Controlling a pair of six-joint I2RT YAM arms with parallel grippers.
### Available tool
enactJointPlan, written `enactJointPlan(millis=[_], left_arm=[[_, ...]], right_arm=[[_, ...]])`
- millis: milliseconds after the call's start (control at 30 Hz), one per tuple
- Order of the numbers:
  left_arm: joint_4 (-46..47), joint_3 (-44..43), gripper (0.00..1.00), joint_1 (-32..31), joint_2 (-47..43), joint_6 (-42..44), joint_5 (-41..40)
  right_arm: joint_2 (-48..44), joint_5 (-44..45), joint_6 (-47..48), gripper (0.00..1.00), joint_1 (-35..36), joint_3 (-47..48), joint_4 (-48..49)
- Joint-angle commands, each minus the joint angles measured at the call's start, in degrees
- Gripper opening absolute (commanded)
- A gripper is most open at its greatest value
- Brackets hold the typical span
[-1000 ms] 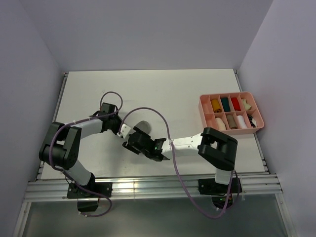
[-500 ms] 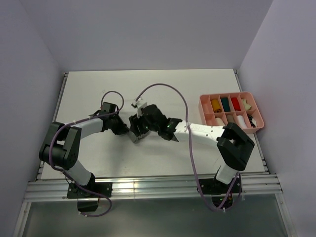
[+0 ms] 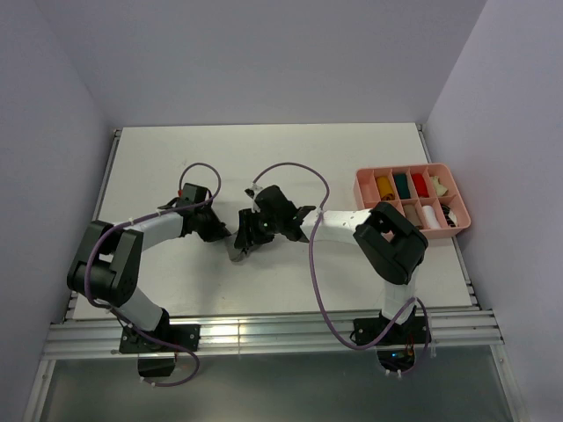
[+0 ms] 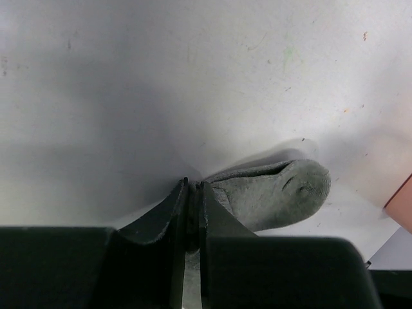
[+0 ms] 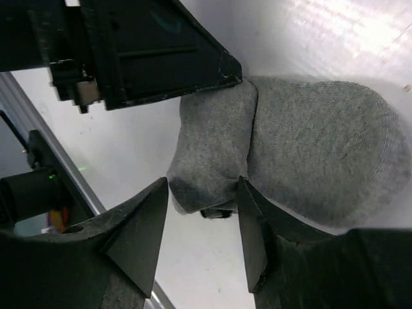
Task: Roll the socks
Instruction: Roll the sock at the center of the board.
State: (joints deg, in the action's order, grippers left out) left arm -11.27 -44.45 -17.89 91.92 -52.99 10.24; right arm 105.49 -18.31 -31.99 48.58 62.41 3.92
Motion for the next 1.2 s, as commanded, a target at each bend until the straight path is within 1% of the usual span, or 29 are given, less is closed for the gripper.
enactJointPlan(millis=[0,100,200,400,533,600,633,700,733,767,800,833,867,933,967,1067,1133,1167], left_arm=[[-4.73,2.61,0.02,-0.39,-1.12,1.84,-3.91],[-3.68,4.19,0.02,-0.48,-2.7,0.87,-3.91],[-2.36,6.21,0.02,-0.48,-3.85,-0.27,-3.48],[0.37,9.73,0.02,-0.48,-5.96,-2.29,-2.86],[0.89,10.61,0.02,-0.57,-7.98,-3.08,-3.65],[1.33,11.31,0.02,-0.65,-9.12,-3.69,-3.74],[2.12,11.92,0.03,-0.66,-9.47,-3.96,-3.48],[3.35,12.63,0.06,-0.74,-10.79,-4.75,-2.33],[3.71,13.59,0.09,-0.74,-11.32,-5.1,-1.98],[3.8,13.94,0.16,-0.74,-11.93,-5.45,-1.28],[3.54,14.21,0.2,-0.74,-13.33,-5.46,-1.01],[2.31,14.3,0.25,-0.74,-14.13,-5.37,-0.66],[1.26,14.04,0.35,-0.66,-15.79,-4.76,-1.01],[-1.81,12.73,0.45,-0.57,-17.47,-3.62,-1.89],[-2.79,12.02,0.45,-0.22,-18.87,-1.87,-2.85],[-6.04,8.24,0.46,1.44,-18.97,2.88,-3.13],[-6.31,5.43,0.45,2.42,-17.4,7.0,-0.85],[-7.01,4.38,0.45,2.94,-14.78,8.24,0.38]], right_arm=[[1.38,-5.59,-4.39,0.54,-0.59,0.08,2.75],[1.82,-5.78,-4.93,0.52,-0.76,-0.89,2.76],[1.65,-4.11,-4.93,0.53,-0.76,-1.94,2.41],[3.14,-4.28,-4.84,0.57,-0.68,-1.86,2.32],[3.58,-7.44,-5.28,0.56,-0.59,-3.26,5.03],[3.4,-9.55,-5.54,0.49,-0.59,-3.7,6.61],[3.4,-10.25,-5.54,0.37,-0.59,-3.88,7.15],[3.32,-12.27,-5.45,0.23,-0.68,-4.14,8.46],[3.32,-12.98,-5.37,0.08,-0.68,-4.14,8.9],[3.23,-14.46,-4.58,0.03,-0.68,-4.05,9.17],[3.14,-14.74,-3.88,0.0,-0.68,-4.05,9.35],[2.97,-15.0,-3.09,0.0,-0.59,-4.14,9.44],[2.44,-15.18,-1.17,0.0,-0.59,-4.32,9.26],[1.91,-15.53,0.69,0.0,-0.5,-4.75,9.08],[1.39,-16.4,2.09,0.0,-0.41,-5.19,9.61],[1.12,-18.33,4.3,0.0,-0.41,-5.55,10.58],[0.77,-18.7,6.31,0.0,-0.33,-5.46,10.67],[0.59,-18.87,6.93,0.0,0.02,-5.37,10.41]])
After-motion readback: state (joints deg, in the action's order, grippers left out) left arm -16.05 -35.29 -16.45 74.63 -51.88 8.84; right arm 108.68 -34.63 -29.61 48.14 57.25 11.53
